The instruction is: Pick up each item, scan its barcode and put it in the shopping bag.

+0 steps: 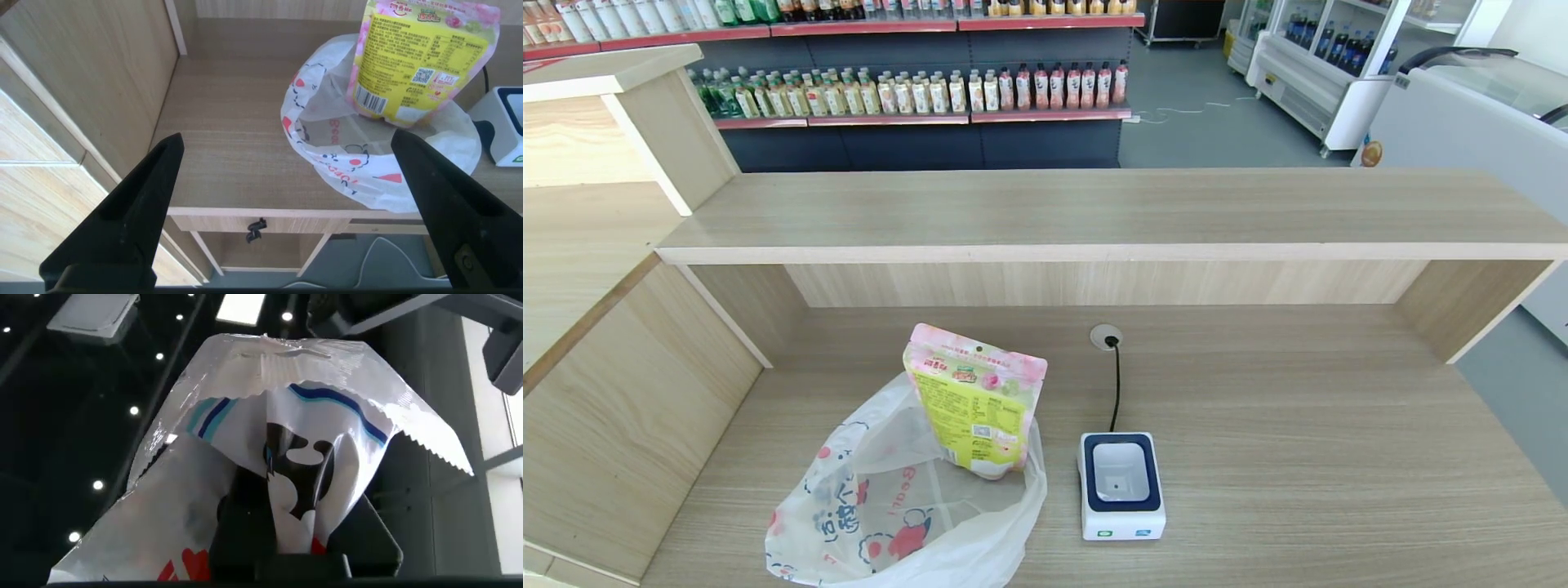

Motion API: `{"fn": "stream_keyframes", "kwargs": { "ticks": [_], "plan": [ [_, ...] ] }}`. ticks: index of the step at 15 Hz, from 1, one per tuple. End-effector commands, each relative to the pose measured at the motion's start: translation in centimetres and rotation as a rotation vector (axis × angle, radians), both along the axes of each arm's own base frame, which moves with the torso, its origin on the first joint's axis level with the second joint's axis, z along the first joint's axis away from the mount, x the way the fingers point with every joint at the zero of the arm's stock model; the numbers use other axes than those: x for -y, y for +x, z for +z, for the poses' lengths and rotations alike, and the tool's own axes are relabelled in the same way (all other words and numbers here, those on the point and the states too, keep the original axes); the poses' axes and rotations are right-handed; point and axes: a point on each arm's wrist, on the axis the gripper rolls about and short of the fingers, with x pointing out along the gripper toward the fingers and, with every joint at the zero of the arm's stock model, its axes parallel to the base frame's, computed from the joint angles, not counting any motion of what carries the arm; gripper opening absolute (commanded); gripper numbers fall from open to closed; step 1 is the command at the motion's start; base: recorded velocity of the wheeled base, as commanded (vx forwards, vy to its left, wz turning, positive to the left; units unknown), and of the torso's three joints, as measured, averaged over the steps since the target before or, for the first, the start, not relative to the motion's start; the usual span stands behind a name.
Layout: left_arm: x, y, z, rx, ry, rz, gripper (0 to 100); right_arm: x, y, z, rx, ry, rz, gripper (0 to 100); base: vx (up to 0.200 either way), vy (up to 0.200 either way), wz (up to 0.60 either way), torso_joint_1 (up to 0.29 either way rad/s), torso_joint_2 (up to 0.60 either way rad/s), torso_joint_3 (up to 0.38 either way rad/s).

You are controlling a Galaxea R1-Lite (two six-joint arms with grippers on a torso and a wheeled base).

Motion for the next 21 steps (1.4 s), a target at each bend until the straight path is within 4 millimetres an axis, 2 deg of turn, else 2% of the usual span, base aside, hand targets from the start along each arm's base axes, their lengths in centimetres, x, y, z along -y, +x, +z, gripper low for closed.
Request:
{"fn": "stream_keyframes", "kwargs": {
  "ticks": [1,3,7,10,14,21],
  "plan": [
    [0.0,0.0,0.0,0.000,-0.001,0.000,100,-2.8,2.3,-1.0,-0.035,-0.052,0.135,0,0.000,0.000,0.00,0.000,0.00,0.000],
    [0.0,0.0,0.0,0.000,-0.001,0.000,100,-3.6,3.0,-1.2,-0.051,-0.068,0.161,0,0.000,0.000,0.00,0.000,0.00,0.000],
    [0.0,0.0,0.0,0.000,-0.001,0.000,100,-6.5,4.6,-2.9,-0.148,-0.160,0.277,0,0.000,0.000,0.00,0.000,0.00,0.000],
    [0.0,0.0,0.0,0.000,-0.001,0.000,100,-7.2,4.5,-3.1,-0.148,-0.178,0.317,0,0.000,0.000,0.00,0.000,0.00,0.000],
    [0.0,0.0,0.0,0.000,-0.001,0.000,100,-6.8,4.0,-3.5,-0.164,-0.234,0.344,0,0.000,0.000,0.00,0.000,0.00,0.000],
    [0.0,0.0,0.0,0.000,-0.001,0.000,100,-5.9,2.9,-3.1,-0.137,-0.226,0.357,0,0.000,0.000,0.00,0.000,0.00,0.000]
  ]
}}
